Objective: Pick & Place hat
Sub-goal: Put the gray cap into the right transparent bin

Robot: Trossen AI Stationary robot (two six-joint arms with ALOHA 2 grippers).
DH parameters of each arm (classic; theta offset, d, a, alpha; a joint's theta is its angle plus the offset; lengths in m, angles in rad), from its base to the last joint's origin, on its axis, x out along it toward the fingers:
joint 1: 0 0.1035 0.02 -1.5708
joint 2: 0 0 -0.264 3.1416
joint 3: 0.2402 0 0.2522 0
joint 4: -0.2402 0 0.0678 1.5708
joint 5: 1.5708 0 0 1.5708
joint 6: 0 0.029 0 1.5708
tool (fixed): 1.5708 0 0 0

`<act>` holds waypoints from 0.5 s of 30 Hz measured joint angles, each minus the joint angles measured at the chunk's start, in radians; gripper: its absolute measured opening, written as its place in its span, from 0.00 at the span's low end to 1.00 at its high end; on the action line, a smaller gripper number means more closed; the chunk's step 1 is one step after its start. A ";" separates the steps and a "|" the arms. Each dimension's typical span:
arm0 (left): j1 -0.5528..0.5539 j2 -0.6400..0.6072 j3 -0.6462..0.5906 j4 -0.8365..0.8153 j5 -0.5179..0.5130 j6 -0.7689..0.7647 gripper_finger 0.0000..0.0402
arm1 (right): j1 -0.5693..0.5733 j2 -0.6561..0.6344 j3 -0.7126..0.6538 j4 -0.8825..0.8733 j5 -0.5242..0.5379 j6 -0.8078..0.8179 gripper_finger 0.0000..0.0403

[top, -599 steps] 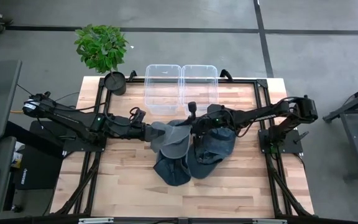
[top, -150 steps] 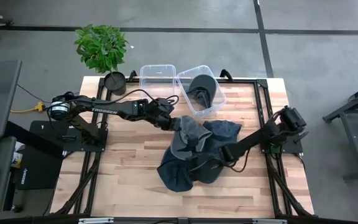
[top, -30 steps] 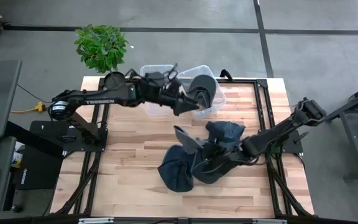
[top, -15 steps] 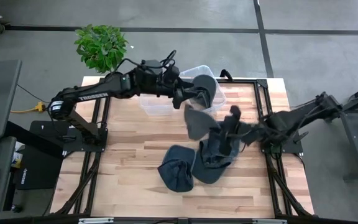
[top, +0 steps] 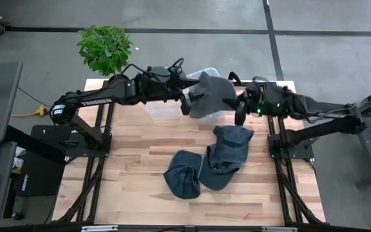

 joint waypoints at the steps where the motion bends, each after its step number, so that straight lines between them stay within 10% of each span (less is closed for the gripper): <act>1: -0.014 0.000 0.000 0.000 -0.046 0.037 0.55 | -0.036 -0.001 0.000 0.031 -0.039 0.000 0.01; 15: -0.200 0.069 -0.007 0.022 -0.710 0.619 0.55 | -0.358 0.013 0.000 0.393 -0.369 0.100 0.01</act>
